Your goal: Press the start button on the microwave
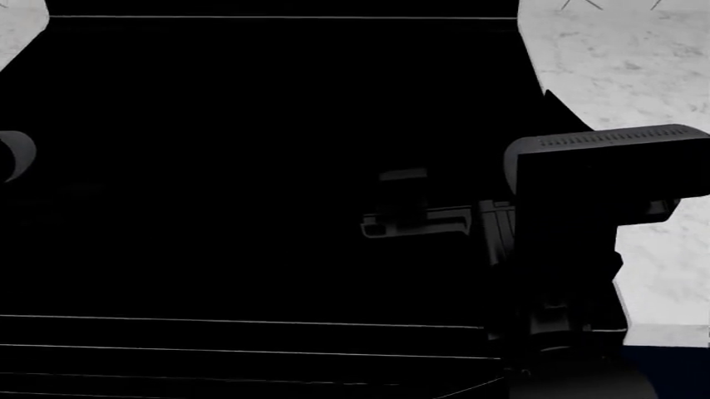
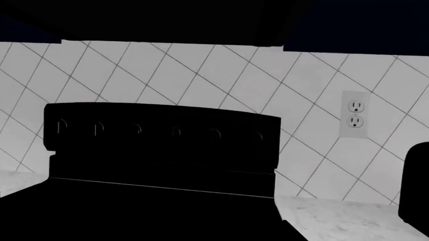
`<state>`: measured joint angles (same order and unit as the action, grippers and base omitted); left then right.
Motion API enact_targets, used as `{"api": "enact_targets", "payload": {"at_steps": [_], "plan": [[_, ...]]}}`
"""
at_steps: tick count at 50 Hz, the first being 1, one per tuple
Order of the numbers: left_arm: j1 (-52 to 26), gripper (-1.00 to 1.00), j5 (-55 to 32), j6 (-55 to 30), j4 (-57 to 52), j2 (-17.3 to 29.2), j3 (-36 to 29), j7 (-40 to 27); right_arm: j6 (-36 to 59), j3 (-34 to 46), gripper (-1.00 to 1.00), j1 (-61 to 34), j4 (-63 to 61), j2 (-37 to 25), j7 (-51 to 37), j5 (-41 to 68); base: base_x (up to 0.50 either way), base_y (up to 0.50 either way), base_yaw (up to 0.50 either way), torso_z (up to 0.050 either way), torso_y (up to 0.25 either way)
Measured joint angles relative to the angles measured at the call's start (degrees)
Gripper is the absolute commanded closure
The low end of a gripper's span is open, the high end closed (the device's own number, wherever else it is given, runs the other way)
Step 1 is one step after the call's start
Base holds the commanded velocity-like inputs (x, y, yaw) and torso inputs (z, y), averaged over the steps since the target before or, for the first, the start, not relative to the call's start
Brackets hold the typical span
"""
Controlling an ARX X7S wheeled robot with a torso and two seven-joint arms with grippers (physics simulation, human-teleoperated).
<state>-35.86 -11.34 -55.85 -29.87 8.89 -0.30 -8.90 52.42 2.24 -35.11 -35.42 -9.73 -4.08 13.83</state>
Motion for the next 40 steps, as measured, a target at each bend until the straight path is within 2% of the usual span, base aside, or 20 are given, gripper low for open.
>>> {"api": "enact_targets", "payload": {"at_steps": [20,31,40], "plan": [[0.72,-1.0,-1.02,0.17,0.15,0.27,-0.43,-0.49,-0.7,-0.45,-1.0,0.73,-0.83,0.1,0.49,2.28,0.38,-0.26,0.0,0.0,0.0],[0.91,-1.0,-1.59,0.12,-0.05,0.4,-0.81,-0.68,-1.36,-0.49,-1.0,1.3,-0.88,-0.05,0.45,3.01,0.42,0.05,0.0,0.0,0.001],[1.19,-1.0,-1.96,0.24,-0.05,0.54,-1.01,-0.85,-1.67,-0.68,-1.0,1.62,-0.96,0.03,0.42,3.91,0.12,0.0,0.0,0.0,0.0]]}}
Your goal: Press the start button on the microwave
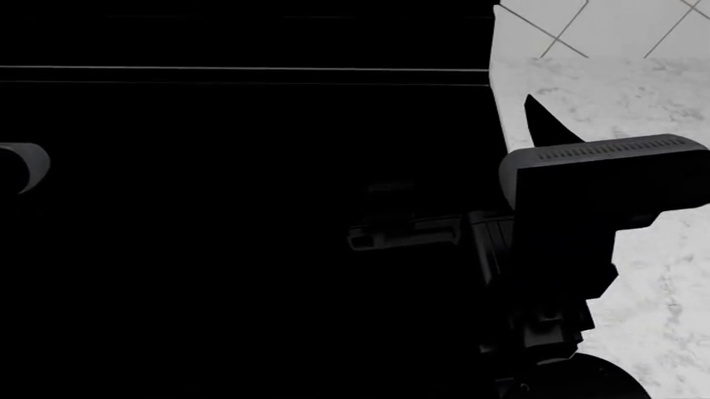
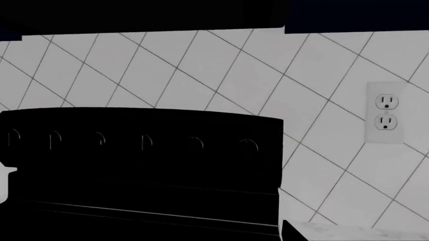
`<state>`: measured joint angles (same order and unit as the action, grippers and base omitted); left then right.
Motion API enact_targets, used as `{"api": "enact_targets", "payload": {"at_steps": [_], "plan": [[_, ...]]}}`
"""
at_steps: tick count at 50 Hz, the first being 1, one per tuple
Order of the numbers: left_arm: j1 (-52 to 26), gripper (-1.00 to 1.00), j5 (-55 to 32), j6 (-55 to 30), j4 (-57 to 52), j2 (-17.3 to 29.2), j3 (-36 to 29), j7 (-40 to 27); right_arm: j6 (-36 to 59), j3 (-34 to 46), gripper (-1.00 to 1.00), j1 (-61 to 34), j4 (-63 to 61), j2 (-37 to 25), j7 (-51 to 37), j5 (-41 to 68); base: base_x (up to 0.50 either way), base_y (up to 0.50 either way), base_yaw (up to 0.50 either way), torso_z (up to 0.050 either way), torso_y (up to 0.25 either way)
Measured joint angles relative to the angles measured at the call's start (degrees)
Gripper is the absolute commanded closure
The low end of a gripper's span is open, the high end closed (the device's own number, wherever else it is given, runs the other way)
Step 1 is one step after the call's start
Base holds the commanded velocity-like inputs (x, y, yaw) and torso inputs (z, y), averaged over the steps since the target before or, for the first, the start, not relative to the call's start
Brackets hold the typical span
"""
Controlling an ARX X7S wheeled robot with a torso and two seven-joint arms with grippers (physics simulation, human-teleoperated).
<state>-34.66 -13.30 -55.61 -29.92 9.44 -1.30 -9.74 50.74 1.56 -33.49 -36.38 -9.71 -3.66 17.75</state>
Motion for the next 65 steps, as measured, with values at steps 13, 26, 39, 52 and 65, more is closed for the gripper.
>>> {"api": "enact_targets", "payload": {"at_steps": [13,26,39,52,65], "plan": [[0.52,-1.0,-0.52,0.69,0.44,0.25,-0.07,-0.2,0.71,0.94,-1.0,-0.29,-0.02,-0.23,-0.78,0.31,0.05,0.0,0.0,0.0,0.001],[0.79,-1.0,-0.75,1.38,0.98,0.55,-0.62,-0.5,10.68,4.71,-1.0,-5.37,-7.66,-1.27,-5.61,-1.21,0.0,0.0,0.0,0.0,0.0],[0.64,-1.0,-1.17,1.57,1.06,0.86,-1.08,-0.77,28.1,6.7,-1.0,-24.18,-18.26,-0.48,-9.17,1.73,0.0,0.0,0.0,0.0,0.0],[0.57,-1.0,-1.67,1.76,1.03,1.41,-1.16,-0.91,35.52,4.48,-1.0,-45.97,-11.93,-3.18,-19.65,21.71,0.0,0.0,0.0,0.0,0.0],[0.31,-1.0,-2.04,1.84,1.11,1.62,-1.6,-1.18,31.33,8.96,1.0,-58.19,-1.92,-7.75,-21.41,26.2,0.0,0.0,0.0,0.0,0.0]]}}
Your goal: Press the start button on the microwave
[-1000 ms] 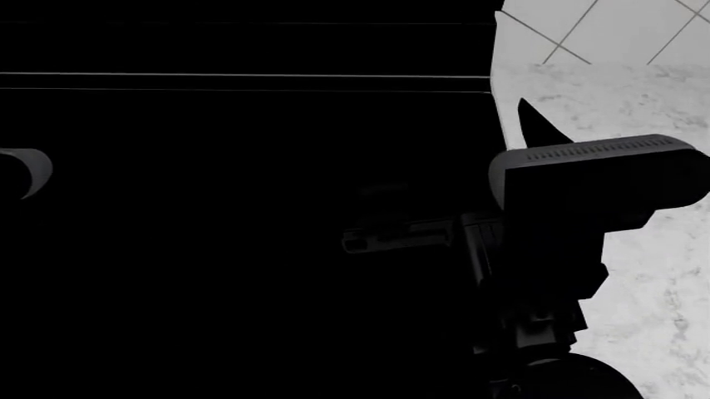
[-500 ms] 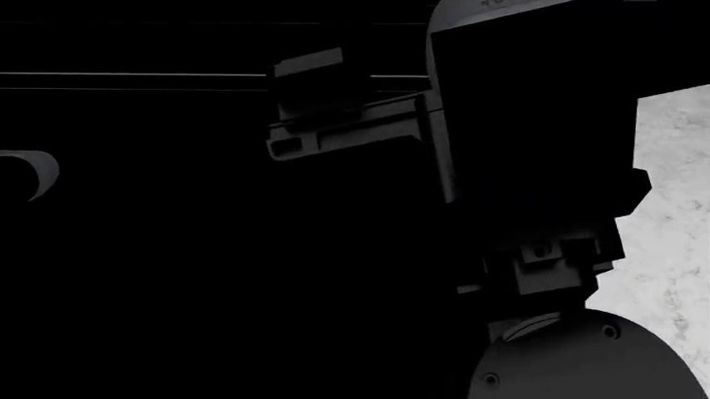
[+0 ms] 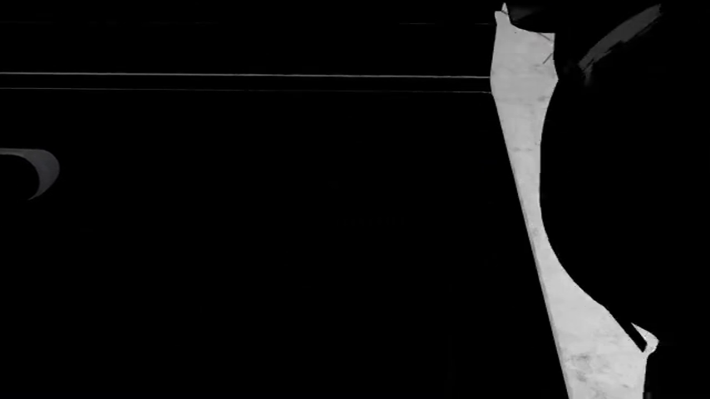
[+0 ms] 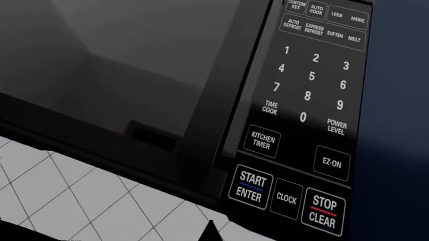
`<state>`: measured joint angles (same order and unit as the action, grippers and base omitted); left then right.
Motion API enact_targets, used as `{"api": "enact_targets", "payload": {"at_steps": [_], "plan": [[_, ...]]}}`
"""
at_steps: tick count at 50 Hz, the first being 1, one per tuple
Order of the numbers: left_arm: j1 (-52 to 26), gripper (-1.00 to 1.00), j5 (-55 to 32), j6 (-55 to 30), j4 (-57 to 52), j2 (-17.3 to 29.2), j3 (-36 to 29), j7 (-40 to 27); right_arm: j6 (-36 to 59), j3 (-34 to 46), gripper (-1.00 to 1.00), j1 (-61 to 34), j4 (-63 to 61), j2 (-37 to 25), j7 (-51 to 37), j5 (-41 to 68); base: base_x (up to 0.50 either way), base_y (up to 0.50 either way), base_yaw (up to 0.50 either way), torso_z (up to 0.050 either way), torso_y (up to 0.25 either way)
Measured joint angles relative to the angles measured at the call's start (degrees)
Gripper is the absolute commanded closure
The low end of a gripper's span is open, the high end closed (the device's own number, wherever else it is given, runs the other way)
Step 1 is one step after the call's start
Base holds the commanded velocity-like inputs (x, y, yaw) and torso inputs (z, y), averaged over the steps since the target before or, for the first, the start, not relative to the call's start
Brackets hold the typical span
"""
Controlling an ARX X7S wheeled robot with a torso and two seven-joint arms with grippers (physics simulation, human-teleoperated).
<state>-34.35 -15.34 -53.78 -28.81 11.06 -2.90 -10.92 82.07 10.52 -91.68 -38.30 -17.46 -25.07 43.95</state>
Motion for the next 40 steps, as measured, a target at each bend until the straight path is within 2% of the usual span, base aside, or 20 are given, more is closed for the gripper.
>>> {"api": "enact_targets", "payload": {"at_steps": [22,40], "plan": [[0.2,-1.0,-0.8,0.24,-0.21,0.57,-0.17,-0.39,-14.23,10.34,1.0,-9.75,19.39,-3.33,5.78,-7.44,0.0,0.0,0.0,0.0,0.0],[0.6,-1.0,-1.57,0.36,-0.6,1.1,0.2,-0.74,-20.12,13.55,1.0,-11.13,30.46,-2.45,8.37,-10.6,0.0,0.0,0.0,0.0,0.0]]}}
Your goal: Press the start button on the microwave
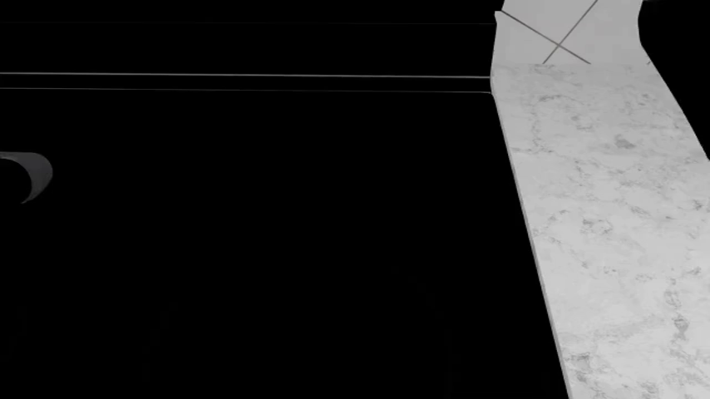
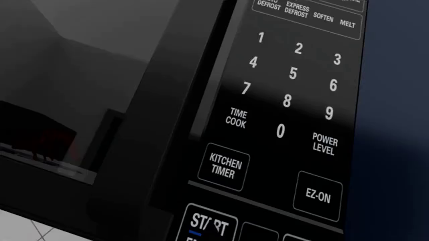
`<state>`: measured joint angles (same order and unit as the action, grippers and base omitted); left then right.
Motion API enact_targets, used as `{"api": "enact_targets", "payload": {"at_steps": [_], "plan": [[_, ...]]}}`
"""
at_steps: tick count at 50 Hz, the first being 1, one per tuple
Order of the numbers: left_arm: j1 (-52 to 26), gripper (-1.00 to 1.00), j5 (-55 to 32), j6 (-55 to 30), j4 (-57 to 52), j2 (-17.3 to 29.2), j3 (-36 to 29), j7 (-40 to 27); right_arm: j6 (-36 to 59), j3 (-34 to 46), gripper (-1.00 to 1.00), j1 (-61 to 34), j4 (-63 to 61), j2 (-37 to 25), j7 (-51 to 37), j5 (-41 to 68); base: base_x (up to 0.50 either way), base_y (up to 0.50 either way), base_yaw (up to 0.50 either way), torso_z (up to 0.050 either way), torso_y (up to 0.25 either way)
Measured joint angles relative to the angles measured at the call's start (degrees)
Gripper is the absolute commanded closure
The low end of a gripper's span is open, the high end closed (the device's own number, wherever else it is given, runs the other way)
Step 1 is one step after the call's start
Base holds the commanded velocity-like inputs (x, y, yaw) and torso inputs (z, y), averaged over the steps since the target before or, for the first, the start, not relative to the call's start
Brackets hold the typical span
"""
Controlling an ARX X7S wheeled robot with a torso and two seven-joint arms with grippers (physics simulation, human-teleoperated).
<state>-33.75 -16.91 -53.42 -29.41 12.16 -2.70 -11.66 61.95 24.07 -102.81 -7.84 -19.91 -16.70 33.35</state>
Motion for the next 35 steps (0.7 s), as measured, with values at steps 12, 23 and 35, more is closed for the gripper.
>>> {"api": "enact_targets", "payload": {"at_steps": [12,23,35], "plan": [[0.38,-1.0,-0.37,0.15,-0.15,0.27,-0.06,-0.28,-5.19,2.13,1.0,-0.3,7.82,0.85,2.5,-2.31,0.0,0.0,0.0,0.0,0.0],[0.91,-1.0,-0.81,0.2,-0.54,0.57,0.08,-0.5,-9.0,4.18,1.0,-0.73,13.73,1.8,4.11,-4.37,0.0,0.0,0.0,0.0,0.0],[1.31,-1.0,-1.1,0.46,-0.4,0.86,0.02,-0.74,-11.77,5.2,1.0,-0.38,14.66,2.25,4.62,-6.7,0.01,0.0,0.01,0.002,0.0]]}}
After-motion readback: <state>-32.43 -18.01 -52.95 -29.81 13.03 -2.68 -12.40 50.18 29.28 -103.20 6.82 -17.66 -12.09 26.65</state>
